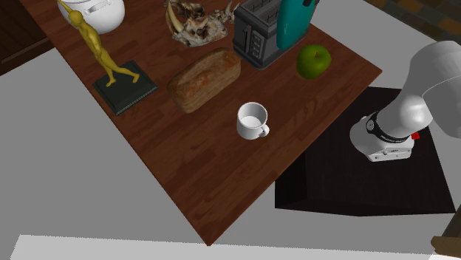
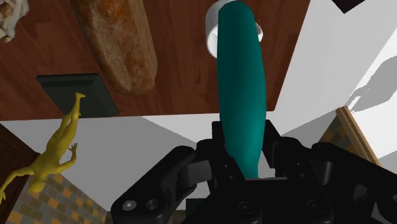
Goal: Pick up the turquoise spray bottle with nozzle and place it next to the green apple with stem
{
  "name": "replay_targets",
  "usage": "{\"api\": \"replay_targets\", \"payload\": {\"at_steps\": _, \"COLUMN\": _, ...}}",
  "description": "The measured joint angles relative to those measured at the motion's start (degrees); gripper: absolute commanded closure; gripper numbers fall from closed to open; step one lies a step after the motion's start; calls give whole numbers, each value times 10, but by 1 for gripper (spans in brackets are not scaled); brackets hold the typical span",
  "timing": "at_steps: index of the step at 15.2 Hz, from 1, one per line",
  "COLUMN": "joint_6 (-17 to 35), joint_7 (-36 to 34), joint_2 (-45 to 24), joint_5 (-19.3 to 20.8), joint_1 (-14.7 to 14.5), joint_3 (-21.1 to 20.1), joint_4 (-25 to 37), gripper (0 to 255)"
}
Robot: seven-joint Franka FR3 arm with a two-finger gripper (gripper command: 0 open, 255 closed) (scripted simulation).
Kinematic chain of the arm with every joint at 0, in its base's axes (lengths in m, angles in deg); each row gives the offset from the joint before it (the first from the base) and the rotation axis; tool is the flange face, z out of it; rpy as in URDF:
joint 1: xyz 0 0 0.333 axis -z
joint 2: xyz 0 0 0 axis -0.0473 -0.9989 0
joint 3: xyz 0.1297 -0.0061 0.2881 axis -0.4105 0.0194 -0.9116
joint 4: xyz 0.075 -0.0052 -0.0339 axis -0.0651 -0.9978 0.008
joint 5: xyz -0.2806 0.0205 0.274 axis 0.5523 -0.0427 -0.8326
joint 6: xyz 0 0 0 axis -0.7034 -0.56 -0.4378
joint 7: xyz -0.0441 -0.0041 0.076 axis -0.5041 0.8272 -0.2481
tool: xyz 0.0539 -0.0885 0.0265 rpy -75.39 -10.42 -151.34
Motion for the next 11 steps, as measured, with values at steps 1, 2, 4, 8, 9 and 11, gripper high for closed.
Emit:
{"api": "replay_targets", "payload": {"at_steps": 1, "joint_6": -10, "joint_7": 12, "joint_2": 5, "joint_5": 6, "joint_1": 6, "joint_3": 12, "joint_4": 1, "gripper": 255}}
{"api": "replay_targets", "payload": {"at_steps": 2, "joint_6": -24, "joint_7": 20, "joint_2": 14, "joint_5": 13, "joint_1": 12, "joint_3": 20, "joint_4": 5, "gripper": 255}}
{"api": "replay_targets", "payload": {"at_steps": 4, "joint_6": -32, "joint_7": 28, "joint_2": 28, "joint_5": 21, "joint_1": 20, "joint_3": 27, "joint_4": -4, "gripper": 255}}
{"api": "replay_targets", "payload": {"at_steps": 8, "joint_6": -12, "joint_7": 40, "joint_2": 39, "joint_5": 27, "joint_1": 28, "joint_3": 32, "joint_4": -39, "gripper": 255}}
{"api": "replay_targets", "payload": {"at_steps": 9, "joint_6": -5, "joint_7": 43, "joint_2": 39, "joint_5": 27, "joint_1": 28, "joint_3": 35, "joint_4": -45, "gripper": 255}}
{"api": "replay_targets", "payload": {"at_steps": 11, "joint_6": 9, "joint_7": 48, "joint_2": 41, "joint_5": 28, "joint_1": 30, "joint_3": 38, "joint_4": -62, "gripper": 255}}
